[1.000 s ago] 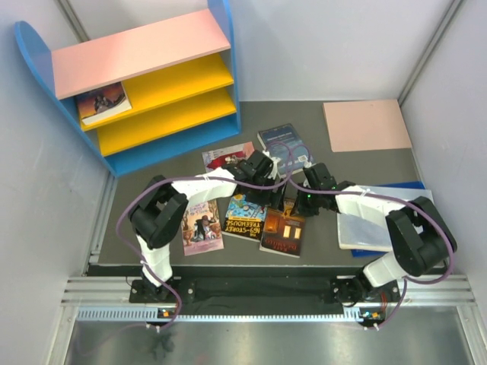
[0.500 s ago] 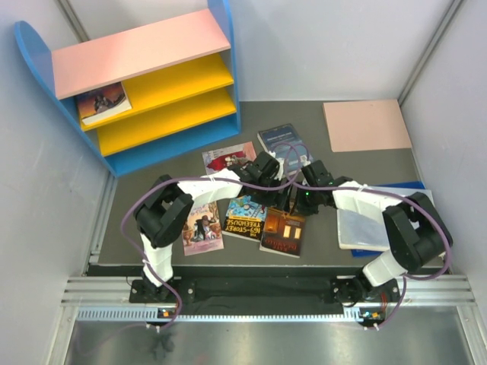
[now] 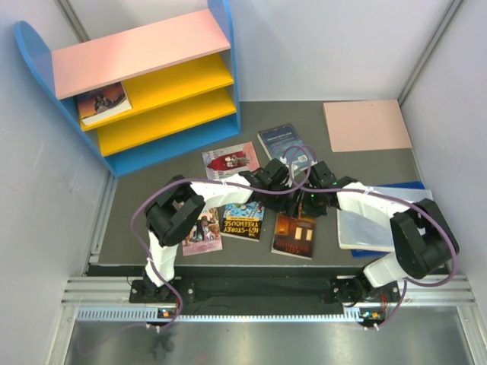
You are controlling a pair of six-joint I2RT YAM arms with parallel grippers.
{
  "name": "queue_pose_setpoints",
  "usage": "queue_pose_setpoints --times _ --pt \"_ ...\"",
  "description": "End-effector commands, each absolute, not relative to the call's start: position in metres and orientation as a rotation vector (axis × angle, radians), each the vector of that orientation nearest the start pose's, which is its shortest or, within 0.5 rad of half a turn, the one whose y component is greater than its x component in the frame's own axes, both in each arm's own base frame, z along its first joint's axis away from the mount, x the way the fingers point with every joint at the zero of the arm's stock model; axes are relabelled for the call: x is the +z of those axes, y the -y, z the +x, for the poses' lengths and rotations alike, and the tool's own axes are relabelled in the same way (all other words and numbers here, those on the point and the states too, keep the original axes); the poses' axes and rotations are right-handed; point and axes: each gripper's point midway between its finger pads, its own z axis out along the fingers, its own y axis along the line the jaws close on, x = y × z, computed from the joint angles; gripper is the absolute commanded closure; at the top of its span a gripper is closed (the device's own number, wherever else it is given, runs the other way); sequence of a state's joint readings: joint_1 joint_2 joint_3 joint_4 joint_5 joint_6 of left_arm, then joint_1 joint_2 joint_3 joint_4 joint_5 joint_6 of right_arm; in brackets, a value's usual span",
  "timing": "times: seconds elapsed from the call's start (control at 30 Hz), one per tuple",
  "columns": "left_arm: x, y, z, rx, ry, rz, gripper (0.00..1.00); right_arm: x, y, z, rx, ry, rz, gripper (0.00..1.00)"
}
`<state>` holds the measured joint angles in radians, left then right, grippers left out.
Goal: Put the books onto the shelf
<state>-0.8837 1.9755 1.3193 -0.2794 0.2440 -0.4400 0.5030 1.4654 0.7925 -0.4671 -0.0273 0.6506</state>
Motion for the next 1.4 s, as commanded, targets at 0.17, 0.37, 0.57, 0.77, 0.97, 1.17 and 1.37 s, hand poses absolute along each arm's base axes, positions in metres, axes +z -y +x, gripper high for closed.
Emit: queue_pose_setpoints --times 0.17,0.37,0.57,0.77,0.97,1.17,1.37 --pt "0.004 0.387 0.199 -0.772 -2.760 0.763 0.18 0.004 -0.135 0.233 0.139 -2.829 0.180 1.00" --pt "0.056 0.405 0.209 -0.907 -2.620 0.689 0.18 -0.010 -0.138 0.225 0.160 -2.862 0.177 1.00" --pt "0.074 0.415 0.211 -0.980 -2.575 0.662 0.21 -0.014 -0.139 0.224 0.174 -2.867 0.175 1.00" --pt "0.096 0.411 0.215 -0.980 -2.508 0.625 0.20 -0.017 -0.141 0.224 0.190 -2.869 0.175 1.00" --pt "0.114 0.417 0.212 -1.048 -2.474 0.634 0.20 -0.019 -0.142 0.223 0.195 -2.875 0.167 1.00" --pt "0.083 0.420 0.206 -1.038 -2.571 0.651 0.25 -0.020 -0.142 0.223 0.192 -2.877 0.167 1.00" --pt "0.054 0.415 0.201 -0.992 -2.649 0.647 0.31 -0.016 -0.143 0.224 0.202 -2.863 0.167 1.00"
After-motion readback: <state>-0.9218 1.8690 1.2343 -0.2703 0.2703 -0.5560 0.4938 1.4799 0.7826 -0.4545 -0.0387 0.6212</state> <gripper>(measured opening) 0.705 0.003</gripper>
